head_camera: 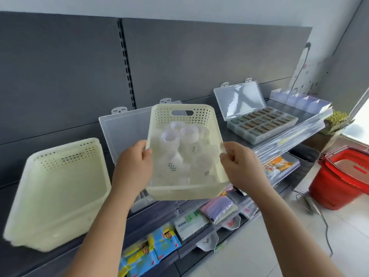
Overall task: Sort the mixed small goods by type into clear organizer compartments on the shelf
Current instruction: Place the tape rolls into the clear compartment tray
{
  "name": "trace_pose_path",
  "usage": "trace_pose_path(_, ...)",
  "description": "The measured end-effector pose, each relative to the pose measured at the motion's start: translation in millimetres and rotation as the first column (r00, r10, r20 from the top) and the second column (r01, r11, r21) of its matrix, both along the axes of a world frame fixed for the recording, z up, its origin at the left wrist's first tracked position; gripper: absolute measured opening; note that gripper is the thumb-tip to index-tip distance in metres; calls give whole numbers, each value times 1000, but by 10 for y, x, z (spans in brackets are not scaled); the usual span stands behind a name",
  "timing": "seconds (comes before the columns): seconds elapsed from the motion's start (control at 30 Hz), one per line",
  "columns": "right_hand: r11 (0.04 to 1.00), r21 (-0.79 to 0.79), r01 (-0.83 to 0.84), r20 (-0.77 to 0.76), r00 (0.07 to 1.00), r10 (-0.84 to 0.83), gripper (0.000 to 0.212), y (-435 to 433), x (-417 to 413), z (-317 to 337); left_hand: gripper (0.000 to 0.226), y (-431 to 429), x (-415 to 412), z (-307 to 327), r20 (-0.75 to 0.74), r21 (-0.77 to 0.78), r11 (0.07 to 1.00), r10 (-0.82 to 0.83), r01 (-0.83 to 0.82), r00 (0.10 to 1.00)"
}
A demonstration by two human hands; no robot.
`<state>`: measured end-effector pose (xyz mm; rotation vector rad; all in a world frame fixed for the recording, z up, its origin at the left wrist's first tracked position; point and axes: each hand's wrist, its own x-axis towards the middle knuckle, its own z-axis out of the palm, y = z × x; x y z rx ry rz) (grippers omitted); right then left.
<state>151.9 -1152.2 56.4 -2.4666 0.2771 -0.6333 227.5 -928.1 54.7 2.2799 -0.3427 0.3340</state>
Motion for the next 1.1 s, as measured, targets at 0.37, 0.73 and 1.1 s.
trace_pose_path(0.37, 996, 9, 93, -15, 996, -92, 17, -1366, 820, 0, 21, -1461, 1056, -37, -10, -38, 997, -67, 66, 998)
trace_pose_path(0.73, 987, 80, 141, -31, 990, -138, 19, -2860, 1170, -109, 19, -3015, 1483, -37, -44, -6, 989, -145, 144, 989)
trace_pose_path(1.1, 984, -1, 179, -44, 983, -179, 17, -4635, 1261, 13, 21, -4800, 1563, -24, -73, -60, 984, -172, 167, 982)
